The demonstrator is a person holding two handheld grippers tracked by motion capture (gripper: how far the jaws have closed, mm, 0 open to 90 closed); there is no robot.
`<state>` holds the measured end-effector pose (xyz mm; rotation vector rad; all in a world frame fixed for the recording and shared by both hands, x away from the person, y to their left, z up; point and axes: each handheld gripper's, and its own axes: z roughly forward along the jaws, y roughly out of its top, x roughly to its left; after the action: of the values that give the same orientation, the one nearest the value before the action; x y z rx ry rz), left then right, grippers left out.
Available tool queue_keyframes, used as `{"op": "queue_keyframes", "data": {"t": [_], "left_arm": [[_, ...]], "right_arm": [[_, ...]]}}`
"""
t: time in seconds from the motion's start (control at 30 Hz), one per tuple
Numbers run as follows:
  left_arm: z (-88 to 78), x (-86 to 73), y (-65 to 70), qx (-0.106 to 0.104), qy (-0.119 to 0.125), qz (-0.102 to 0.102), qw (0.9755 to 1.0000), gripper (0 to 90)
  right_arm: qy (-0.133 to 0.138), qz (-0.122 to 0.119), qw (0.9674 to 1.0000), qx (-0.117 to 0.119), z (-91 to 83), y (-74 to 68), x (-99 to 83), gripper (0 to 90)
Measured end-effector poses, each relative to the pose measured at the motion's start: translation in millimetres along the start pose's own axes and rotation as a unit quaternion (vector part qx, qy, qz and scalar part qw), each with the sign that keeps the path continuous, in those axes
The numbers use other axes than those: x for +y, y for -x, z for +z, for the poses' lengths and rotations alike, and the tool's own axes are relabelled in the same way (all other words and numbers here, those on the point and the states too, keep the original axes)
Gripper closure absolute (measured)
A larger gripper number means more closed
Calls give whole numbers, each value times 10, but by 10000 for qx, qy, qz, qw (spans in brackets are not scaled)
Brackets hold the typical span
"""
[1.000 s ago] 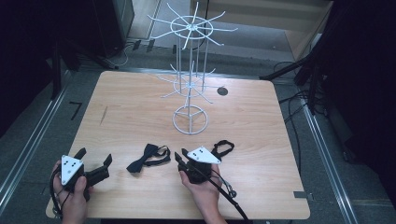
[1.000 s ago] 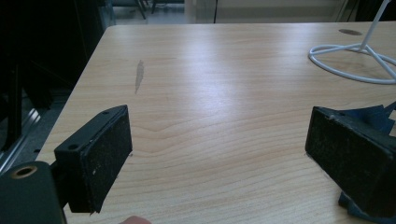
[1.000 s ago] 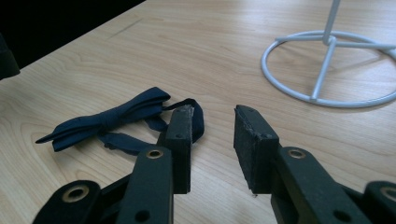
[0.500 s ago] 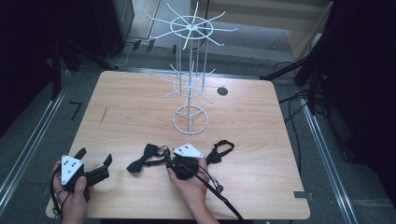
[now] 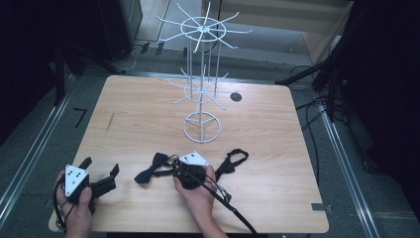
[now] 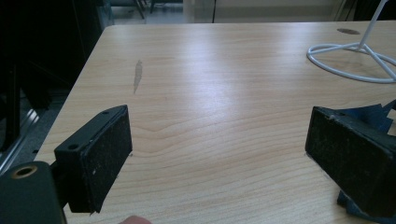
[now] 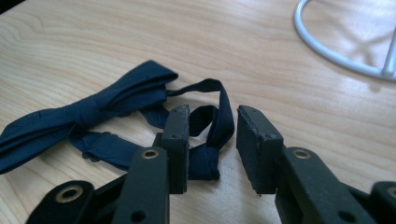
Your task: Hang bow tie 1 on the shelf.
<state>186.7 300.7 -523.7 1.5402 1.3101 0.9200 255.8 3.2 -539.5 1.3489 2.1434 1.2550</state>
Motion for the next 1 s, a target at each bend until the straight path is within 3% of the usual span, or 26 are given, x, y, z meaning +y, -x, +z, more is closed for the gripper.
{"op": "queue_keyframes", "data": {"t": [0.17, 0.23, 0.5, 1.0], "left_arm": [[0, 0, 0, -1, -1, -1, 10000, 81], [0, 0, 0, -6, -6, 7, 10000, 81], [0, 0, 0, -12, -6, 9, 10000, 81], [-3, -1, -1, -35, 7, 12, 10000, 81]], "right_arm": [[-114, 0, 9998, -167, 13, 13, 7, 746], [-225, 102, 9994, -238, 28, 34, 12, 801], [-233, -55, 9993, -293, 21, 19, 9, 889], [548, -395, 9974, -238, -177, -19, 64, 896]]}}
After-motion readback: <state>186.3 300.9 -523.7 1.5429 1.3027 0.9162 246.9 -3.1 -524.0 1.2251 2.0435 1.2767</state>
